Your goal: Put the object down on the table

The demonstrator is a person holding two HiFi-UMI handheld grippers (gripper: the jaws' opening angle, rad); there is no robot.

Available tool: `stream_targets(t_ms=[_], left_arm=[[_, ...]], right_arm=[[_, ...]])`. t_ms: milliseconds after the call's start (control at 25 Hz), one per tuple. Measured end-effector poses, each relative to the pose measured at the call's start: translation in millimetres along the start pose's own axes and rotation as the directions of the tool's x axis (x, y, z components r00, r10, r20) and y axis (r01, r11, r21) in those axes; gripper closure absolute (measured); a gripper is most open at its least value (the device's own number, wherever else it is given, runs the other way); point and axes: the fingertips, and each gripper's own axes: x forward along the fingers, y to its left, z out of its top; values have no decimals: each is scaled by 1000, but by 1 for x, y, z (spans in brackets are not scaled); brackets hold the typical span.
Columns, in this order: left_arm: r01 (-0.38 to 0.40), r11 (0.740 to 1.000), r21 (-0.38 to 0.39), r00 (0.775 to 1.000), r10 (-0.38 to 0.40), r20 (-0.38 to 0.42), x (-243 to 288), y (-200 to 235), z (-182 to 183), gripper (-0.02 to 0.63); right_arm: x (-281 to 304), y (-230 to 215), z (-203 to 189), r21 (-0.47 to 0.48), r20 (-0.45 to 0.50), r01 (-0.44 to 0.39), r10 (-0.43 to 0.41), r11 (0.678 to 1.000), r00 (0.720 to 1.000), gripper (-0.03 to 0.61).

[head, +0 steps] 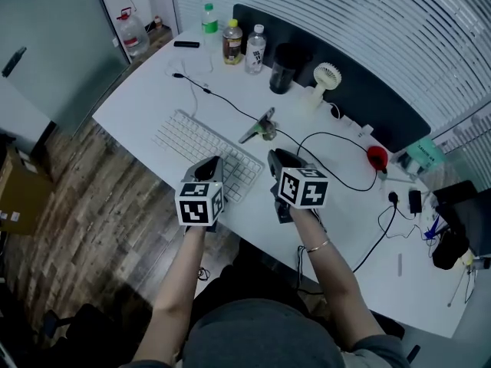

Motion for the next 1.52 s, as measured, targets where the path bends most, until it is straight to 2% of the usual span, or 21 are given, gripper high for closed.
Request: stream_targets(t_ms=[320,400,560,920,1520], left_arm=[[7,1000,11,1000,-7,-4,-17,2,-10,591],[10,1000,15,1000,-10,-6,-22,3,-12,591],[18,1000,21,1000,-18,-5,-31,2,-15,591],[17,1000,6,1000,-17,2,-42,3,-20,591],[27,1000,9,1000,-27,3,-39,-7,-19,591]], right_arm=[[-19,16,-17,-79,3,32,-32,996,999,542],[-25,20,-19,-111,12,52,-51,992,999,571],[-35,26,-22,-148,27,70,-67,986,997,571],[-46,34,-35,-133,20,61,-59,989,998,574],[-51,28,-34,-139,20,67,-65,988,998,574]])
